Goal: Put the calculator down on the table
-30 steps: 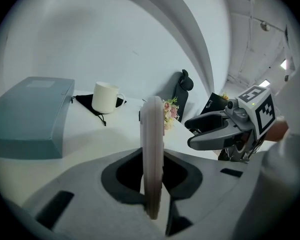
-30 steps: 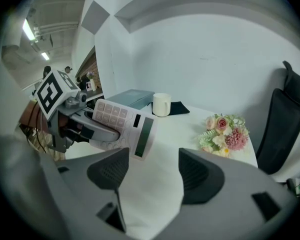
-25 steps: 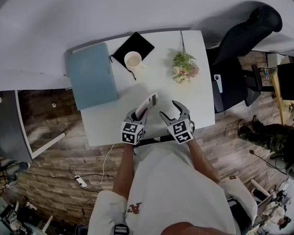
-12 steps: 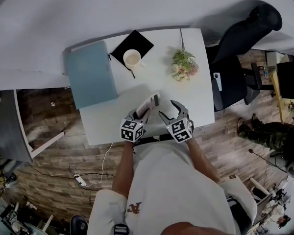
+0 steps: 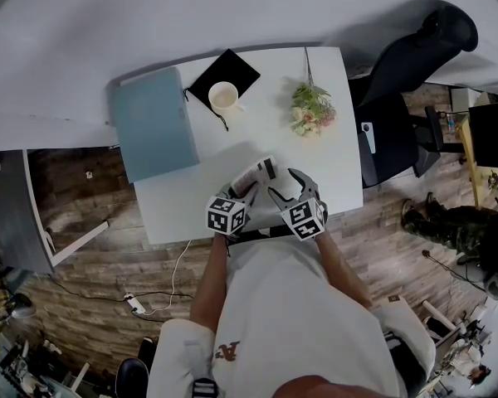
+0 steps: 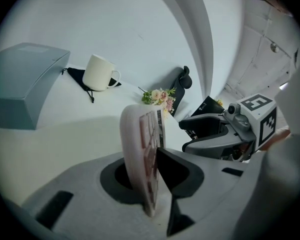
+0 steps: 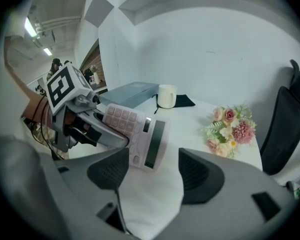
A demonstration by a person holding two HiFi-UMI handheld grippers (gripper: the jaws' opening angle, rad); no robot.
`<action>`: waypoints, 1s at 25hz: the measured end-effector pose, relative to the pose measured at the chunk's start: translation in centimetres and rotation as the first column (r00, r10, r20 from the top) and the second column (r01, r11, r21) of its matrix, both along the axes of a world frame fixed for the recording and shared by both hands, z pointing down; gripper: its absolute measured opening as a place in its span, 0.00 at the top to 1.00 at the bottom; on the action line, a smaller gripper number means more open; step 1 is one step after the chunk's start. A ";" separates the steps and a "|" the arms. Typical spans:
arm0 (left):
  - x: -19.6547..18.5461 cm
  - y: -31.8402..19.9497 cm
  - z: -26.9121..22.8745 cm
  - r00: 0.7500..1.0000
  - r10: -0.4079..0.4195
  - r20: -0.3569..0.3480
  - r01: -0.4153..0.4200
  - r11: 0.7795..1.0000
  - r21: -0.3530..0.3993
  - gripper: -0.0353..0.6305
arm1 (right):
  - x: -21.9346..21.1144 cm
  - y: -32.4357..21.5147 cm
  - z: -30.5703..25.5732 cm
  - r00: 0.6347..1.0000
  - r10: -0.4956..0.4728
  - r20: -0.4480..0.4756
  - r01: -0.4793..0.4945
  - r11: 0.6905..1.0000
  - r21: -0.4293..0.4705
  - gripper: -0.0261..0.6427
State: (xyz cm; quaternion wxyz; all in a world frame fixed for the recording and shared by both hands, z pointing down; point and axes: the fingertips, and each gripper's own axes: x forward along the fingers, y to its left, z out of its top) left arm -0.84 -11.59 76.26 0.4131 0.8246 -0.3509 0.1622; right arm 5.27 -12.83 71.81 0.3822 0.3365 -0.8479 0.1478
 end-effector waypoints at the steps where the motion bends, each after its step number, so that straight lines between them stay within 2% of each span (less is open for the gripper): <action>1: 0.0 0.0 0.1 1.000 0.001 0.009 -0.001 1.000 0.003 0.82 | 0.0 0.0 0.1 1.000 -0.001 -0.002 0.001 1.000 -0.001 0.49; 5: -0.4 -0.1 0.3 0.999 -0.021 0.029 0.021 1.000 0.008 0.79 | 0.0 0.1 0.1 1.000 -0.006 -0.008 0.006 1.000 -0.003 0.49; 12: -0.9 -0.5 0.6 0.997 -0.072 0.017 0.072 0.997 0.001 0.76 | -0.4 0.0 0.0 1.000 -0.020 -0.004 0.020 1.000 0.003 0.49; 25: -1.5 -0.9 1.2 0.987 -0.154 -0.051 0.150 0.986 -0.071 0.74 | -0.9 -0.1 0.2 0.999 -0.033 -0.008 0.033 0.999 0.000 0.49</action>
